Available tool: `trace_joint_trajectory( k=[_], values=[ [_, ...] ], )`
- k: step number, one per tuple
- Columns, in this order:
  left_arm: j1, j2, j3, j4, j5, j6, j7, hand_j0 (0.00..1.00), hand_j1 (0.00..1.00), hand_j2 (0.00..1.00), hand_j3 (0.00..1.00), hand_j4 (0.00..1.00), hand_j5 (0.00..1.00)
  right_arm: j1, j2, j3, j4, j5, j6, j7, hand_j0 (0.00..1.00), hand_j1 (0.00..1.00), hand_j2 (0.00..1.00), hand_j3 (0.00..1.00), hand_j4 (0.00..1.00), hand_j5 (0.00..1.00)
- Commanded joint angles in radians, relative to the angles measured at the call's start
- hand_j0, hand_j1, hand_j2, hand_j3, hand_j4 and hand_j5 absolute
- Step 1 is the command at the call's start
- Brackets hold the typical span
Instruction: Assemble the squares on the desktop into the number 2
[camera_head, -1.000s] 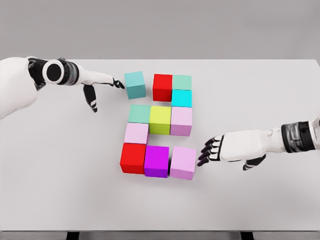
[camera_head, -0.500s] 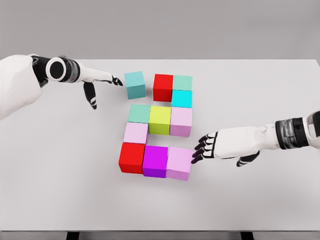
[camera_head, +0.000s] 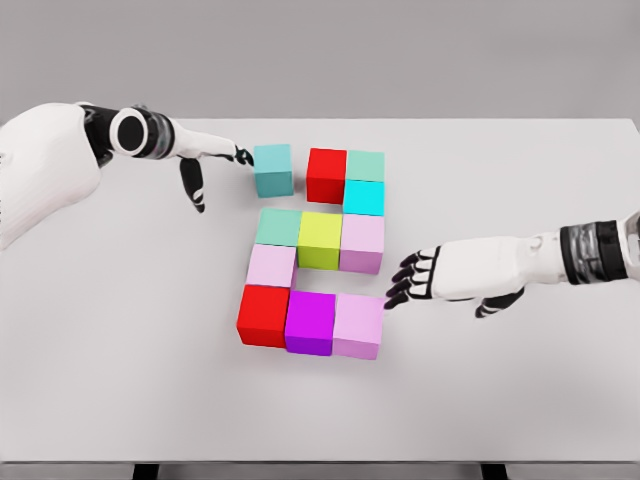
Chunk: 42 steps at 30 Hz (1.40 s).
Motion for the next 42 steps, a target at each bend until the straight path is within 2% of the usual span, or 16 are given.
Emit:
trace_joint_trajectory(
  k=[1, 2, 3, 5, 6, 7, 8, 10, 12, 15, 17, 20, 42],
  values=[
    [0.000, -0.018, 0.001, 0.025, -0.002, -0.001, 0.000, 1.00, 1.00, 1.00, 1.00, 1.00, 1.00, 0.002, -0.019, -0.093, 0.005, -0.015, 0.003, 0.000, 1.00, 1.00, 1.00, 1.00, 1.00, 1.00],
    [0.000, -0.019, 0.001, 0.026, -0.002, -0.001, 0.000, 1.00, 1.00, 1.00, 1.00, 1.00, 1.00, 0.009, -0.045, -0.145, 0.014, -0.047, 0.003, 0.000, 1.00, 1.00, 1.00, 1.00, 1.00, 1.00],
    [0.000, -0.019, 0.001, 0.026, 0.000, -0.001, 0.000, 1.00, 1.00, 1.00, 1.00, 1.00, 1.00, 0.029, -0.059, -0.204, 0.056, -0.125, 0.003, 0.000, 1.00, 1.00, 1.00, 1.00, 1.00, 1.00],
    [0.000, -0.019, 0.001, 0.026, 0.000, -0.001, 0.000, 1.00, 1.00, 1.00, 1.00, 1.00, 1.00, 0.164, -0.056, -0.464, 0.213, -0.368, 0.003, 0.000, 1.00, 1.00, 1.00, 1.00, 1.00, 1.00],
    [0.000, -0.019, 0.003, 0.026, 0.000, -0.001, 0.000, 1.00, 1.00, 1.00, 1.00, 1.00, 1.00, 0.236, -0.054, -0.566, 0.266, -0.487, 0.003, 0.000, 1.00, 1.00, 1.00, 1.00, 1.00, 1.00],
    [0.000, -0.019, 0.003, 0.026, 0.000, -0.001, 0.000, 1.00, 1.00, 1.00, 1.00, 1.00, 1.00, 0.311, -0.056, -0.635, 0.295, -0.588, 0.003, 0.000, 1.00, 1.00, 1.00, 1.00, 1.00, 1.00],
    [0.000, -0.019, 0.003, 0.026, 0.000, -0.001, 0.000, 1.00, 1.00, 1.00, 1.00, 1.00, 1.00, 0.366, -0.054, -0.679, 0.307, -0.630, 0.003, 0.000, 1.00, 1.00, 1.00, 1.00, 1.00, 1.00],
    [0.000, -0.021, 0.003, 0.026, 0.000, -0.001, 0.000, 1.00, 1.00, 1.00, 1.00, 1.00, 1.00, 0.428, -0.045, -0.701, 0.300, -0.633, 0.003, 0.000, 1.00, 1.00, 1.00, 1.00, 1.00, 1.00],
    [-0.002, -0.021, 0.004, 0.026, -0.002, -0.001, 0.000, 1.00, 1.00, 1.00, 1.00, 1.00, 1.00, 0.544, 0.044, -0.707, 0.294, -0.631, 0.003, 0.000, 1.00, 1.00, 1.00, 1.00, 1.00, 1.00],
    [-0.005, -0.029, 0.003, 0.026, -0.002, -0.001, 0.000, 1.00, 1.00, 1.00, 1.00, 1.00, 1.00, 0.627, 0.061, -0.707, 0.278, -0.630, 0.003, 0.000, 1.00, 1.00, 1.00, 1.00, 1.00, 1.00],
    [-0.008, -0.032, 0.003, 0.026, -0.002, -0.001, 0.000, 1.00, 1.00, 1.00, 1.00, 1.00, 1.00, 0.647, 0.026, -0.721, 0.217, -0.631, 0.003, 0.000, 1.00, 1.00, 1.00, 1.00, 1.00, 1.00],
    [-0.008, -0.041, 0.003, 0.026, -0.005, -0.001, 0.000, 1.00, 1.00, 1.00, 1.00, 1.00, 1.00, 0.647, 0.024, -0.722, 0.180, -0.630, 0.003, 0.000, 1.00, 1.00, 1.00, 1.00, 1.00, 1.00],
    [-0.012, 0.007, -0.005, 0.008, 0.004, -0.018, 0.000, 1.00, 1.00, 1.00, 1.00, 1.00, 1.00, 0.669, 0.024, -0.722, 0.175, -0.607, 0.003, 0.000, 1.00, 1.00, 1.00, 1.00, 1.00, 1.00]
  ],
)
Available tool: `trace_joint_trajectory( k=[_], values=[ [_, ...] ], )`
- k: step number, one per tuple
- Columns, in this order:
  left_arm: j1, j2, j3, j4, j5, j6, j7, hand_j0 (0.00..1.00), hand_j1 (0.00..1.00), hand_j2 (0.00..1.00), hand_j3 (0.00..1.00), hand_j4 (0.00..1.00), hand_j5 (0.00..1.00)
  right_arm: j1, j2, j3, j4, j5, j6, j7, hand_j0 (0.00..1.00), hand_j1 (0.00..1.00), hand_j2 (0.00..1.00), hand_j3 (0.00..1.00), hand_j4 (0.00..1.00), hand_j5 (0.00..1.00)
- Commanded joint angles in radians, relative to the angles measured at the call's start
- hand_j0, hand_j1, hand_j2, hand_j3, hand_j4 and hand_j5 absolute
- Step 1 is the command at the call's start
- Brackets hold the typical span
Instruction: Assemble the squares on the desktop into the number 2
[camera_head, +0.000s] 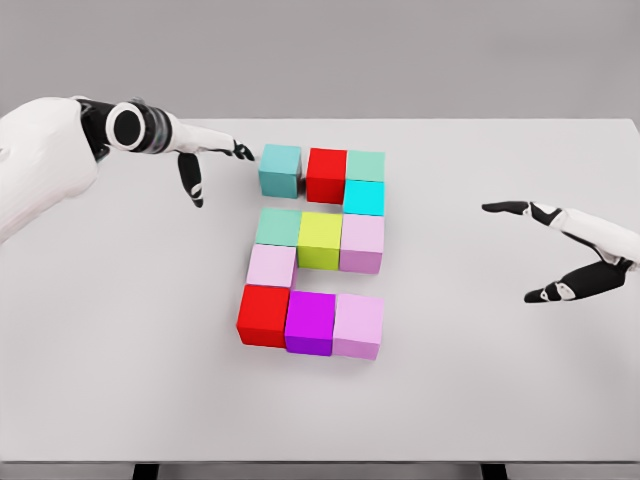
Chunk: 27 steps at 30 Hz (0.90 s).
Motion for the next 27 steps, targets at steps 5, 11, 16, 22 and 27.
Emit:
trace_joint_trajectory(
  k=[5, 11, 16, 22, 27],
  values=[
    [0.002, 0.041, -0.004, -0.072, 0.004, -0.002, 0.000, 1.00, 1.00, 1.00, 1.00, 1.00, 1.00, 0.000, -0.002, -0.020, 0.013, -0.004, 0.003, 0.000, 1.00, 1.00, 1.00, 1.00, 1.00, 1.00],
    [0.006, 0.059, -0.004, -0.085, 0.004, -0.002, 0.000, 1.00, 1.00, 1.00, 1.00, 1.00, 1.00, 0.000, 0.002, -0.020, 0.014, -0.004, 0.003, 0.000, 1.00, 1.00, 1.00, 1.00, 1.00, 1.00],
    [0.009, 0.070, -0.004, -0.113, 0.004, -0.002, 0.000, 1.00, 1.00, 1.00, 1.00, 1.00, 1.00, 0.003, 0.003, -0.018, 0.002, -0.002, 0.003, 0.000, 1.00, 1.00, 1.00, 1.00, 1.00, 1.00],
    [0.012, 0.071, -0.004, -0.128, 0.004, 0.001, 0.000, 1.00, 1.00, 1.00, 1.00, 1.00, 1.00, 0.006, 0.006, -0.018, 0.002, -0.001, 0.003, 0.000, 1.00, 1.00, 1.00, 1.00, 1.00, 1.00],
    [0.012, 0.065, -0.004, -0.128, 0.006, 0.001, 0.000, 1.00, 1.00, 1.00, 1.00, 1.00, 1.00, 0.008, 0.006, -0.020, 0.013, -0.001, 0.003, 0.000, 1.00, 1.00, 1.00, 1.00, 1.00, 1.00]
  ],
)
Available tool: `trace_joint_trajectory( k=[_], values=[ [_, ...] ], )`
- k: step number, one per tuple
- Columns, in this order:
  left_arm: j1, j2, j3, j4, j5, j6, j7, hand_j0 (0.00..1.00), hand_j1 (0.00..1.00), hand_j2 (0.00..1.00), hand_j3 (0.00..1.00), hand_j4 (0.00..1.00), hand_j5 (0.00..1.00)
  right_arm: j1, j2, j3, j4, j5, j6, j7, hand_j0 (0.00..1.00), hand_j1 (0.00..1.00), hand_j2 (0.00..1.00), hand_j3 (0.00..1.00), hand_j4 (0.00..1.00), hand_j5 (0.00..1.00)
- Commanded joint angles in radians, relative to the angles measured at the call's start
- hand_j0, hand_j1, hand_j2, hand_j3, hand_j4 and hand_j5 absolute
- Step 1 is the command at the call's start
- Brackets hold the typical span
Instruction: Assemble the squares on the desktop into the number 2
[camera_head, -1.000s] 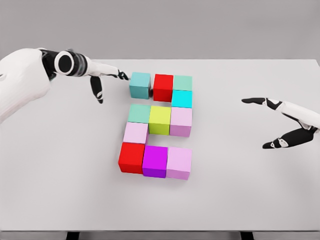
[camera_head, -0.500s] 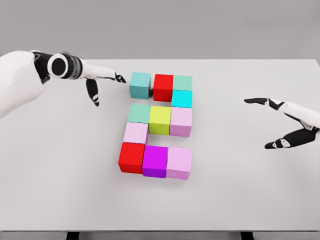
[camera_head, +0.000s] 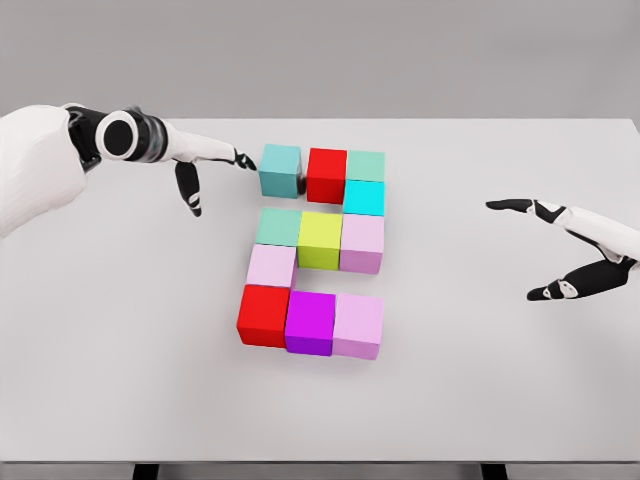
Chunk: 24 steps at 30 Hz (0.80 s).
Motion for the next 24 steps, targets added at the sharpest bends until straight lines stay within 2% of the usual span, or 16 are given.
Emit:
trace_joint_trajectory(
  k=[1, 17, 19, 24],
  values=[
    [0.000, -0.004, 0.001, 0.001, 0.001, 0.001, 0.000, 1.00, 1.00, 1.00, 1.00, 1.00, 1.00, 0.000, -0.001, -0.001, 0.002, -0.008, 0.002, 0.000, 1.00, 1.00, 1.00, 1.00, 1.00, 1.00],
    [0.002, -0.022, -0.007, 0.011, -0.007, 0.004, 0.000, 1.00, 1.00, 1.00, 1.00, 1.00, 1.00, -0.002, 0.003, -0.001, 0.003, -0.005, 0.002, 0.000, 1.00, 1.00, 1.00, 1.00, 1.00, 1.00],
    [0.002, -0.027, -0.007, 0.011, -0.007, 0.008, 0.000, 1.00, 1.00, 1.00, 1.00, 1.00, 1.00, -0.002, 0.028, -0.002, 0.002, 0.019, 0.002, 0.000, 1.00, 1.00, 1.00, 1.00, 1.00, 1.00],
    [0.002, -0.031, -0.007, 0.011, -0.007, 0.009, 0.000, 1.00, 1.00, 1.00, 1.00, 1.00, 1.00, -0.002, 0.028, -0.002, 0.002, 0.025, 0.002, 0.000, 1.00, 1.00, 1.00, 1.00, 1.00, 1.00]
  ],
)
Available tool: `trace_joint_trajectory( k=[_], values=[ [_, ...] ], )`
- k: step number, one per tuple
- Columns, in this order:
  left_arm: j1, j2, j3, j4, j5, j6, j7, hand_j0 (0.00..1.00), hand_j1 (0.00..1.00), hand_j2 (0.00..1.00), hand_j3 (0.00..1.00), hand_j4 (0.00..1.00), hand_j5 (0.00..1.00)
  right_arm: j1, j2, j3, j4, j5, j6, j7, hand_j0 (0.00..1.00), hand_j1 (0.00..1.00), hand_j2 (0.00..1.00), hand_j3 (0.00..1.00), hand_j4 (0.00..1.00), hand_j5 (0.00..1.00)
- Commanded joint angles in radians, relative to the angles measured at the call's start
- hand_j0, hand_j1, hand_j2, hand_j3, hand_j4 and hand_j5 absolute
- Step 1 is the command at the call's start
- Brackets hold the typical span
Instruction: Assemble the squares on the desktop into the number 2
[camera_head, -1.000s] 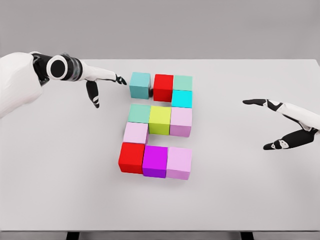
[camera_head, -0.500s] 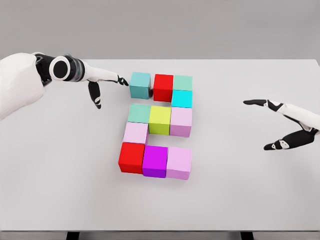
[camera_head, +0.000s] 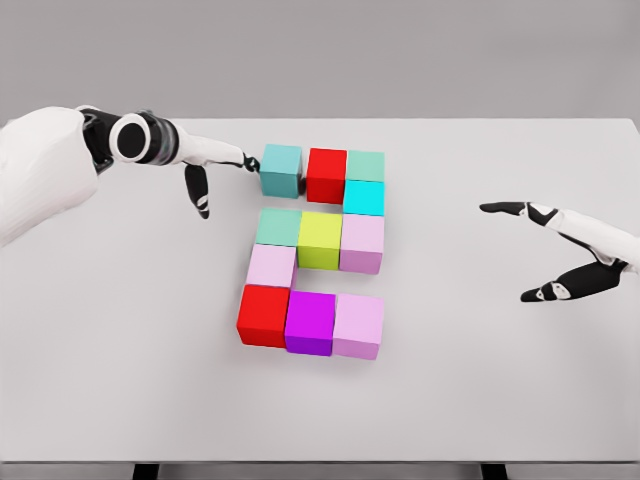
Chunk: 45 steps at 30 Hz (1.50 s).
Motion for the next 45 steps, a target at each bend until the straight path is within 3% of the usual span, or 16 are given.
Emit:
trace_joint_trajectory(
  k=[1, 45],
  values=[
    [0.000, -0.003, 0.001, 0.000, 0.001, 0.001, 0.000, 1.00, 1.00, 1.00, 1.00, 1.00, 1.00, 0.000, 0.001, -0.001, 0.001, -0.003, 0.003, 0.000, 1.00, 1.00, 1.00, 1.00, 1.00, 1.00],
    [-0.003, 0.000, 0.012, 0.000, 0.005, -0.010, 0.000, 1.00, 1.00, 1.00, 1.00, 1.00, 1.00, 0.008, 0.004, -0.016, -0.013, 0.020, 0.003, 0.000, 1.00, 1.00, 1.00, 1.00, 1.00, 1.00]
  ],
)
